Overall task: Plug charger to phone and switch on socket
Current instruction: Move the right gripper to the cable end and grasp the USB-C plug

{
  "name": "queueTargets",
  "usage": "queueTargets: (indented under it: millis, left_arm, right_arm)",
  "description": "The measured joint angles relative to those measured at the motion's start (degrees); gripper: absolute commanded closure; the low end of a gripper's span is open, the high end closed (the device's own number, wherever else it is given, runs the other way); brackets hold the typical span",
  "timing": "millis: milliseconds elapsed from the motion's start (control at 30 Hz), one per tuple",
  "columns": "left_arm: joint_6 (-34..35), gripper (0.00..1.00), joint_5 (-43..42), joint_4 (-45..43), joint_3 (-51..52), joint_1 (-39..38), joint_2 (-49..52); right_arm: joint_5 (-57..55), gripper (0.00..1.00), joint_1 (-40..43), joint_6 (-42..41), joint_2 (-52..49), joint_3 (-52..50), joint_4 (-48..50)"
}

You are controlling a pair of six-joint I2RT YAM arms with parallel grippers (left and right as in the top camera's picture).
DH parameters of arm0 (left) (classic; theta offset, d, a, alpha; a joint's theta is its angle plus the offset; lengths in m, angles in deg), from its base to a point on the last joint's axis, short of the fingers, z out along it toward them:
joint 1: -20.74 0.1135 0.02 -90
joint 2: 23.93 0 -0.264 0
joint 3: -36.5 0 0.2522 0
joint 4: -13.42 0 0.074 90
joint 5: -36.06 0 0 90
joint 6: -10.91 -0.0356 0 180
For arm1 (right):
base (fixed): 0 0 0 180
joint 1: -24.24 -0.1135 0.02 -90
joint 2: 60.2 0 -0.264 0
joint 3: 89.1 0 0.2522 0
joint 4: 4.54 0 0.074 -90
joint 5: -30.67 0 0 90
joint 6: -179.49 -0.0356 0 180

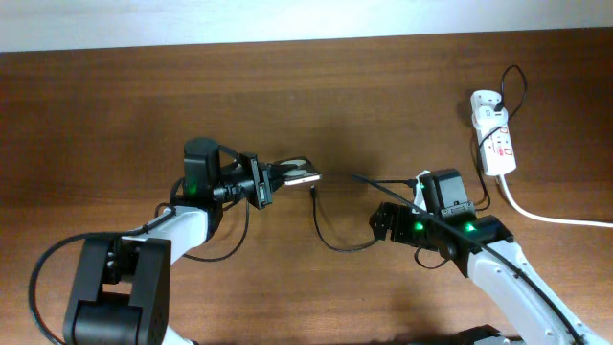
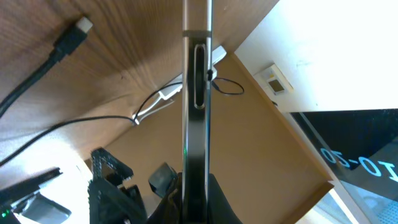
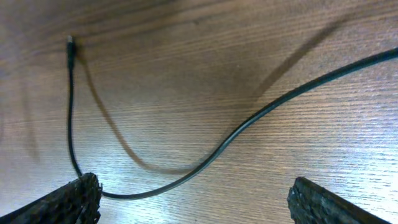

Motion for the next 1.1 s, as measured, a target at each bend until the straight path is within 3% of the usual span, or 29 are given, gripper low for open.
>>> queueTargets:
  millis: [200, 1100]
  left_arm:
    - [1.9, 1.0, -1.3, 0.0, 0.0, 0.0, 0.0]
    - [2.0, 1.0, -1.3, 0.0, 0.0, 0.0, 0.0]
  right_arm:
    - [0.0, 0.01, 0.0, 0.0, -3.8, 0.0, 0.0]
    - [0.0, 0.01, 0.0, 0.1, -3.9, 0.0, 0.0]
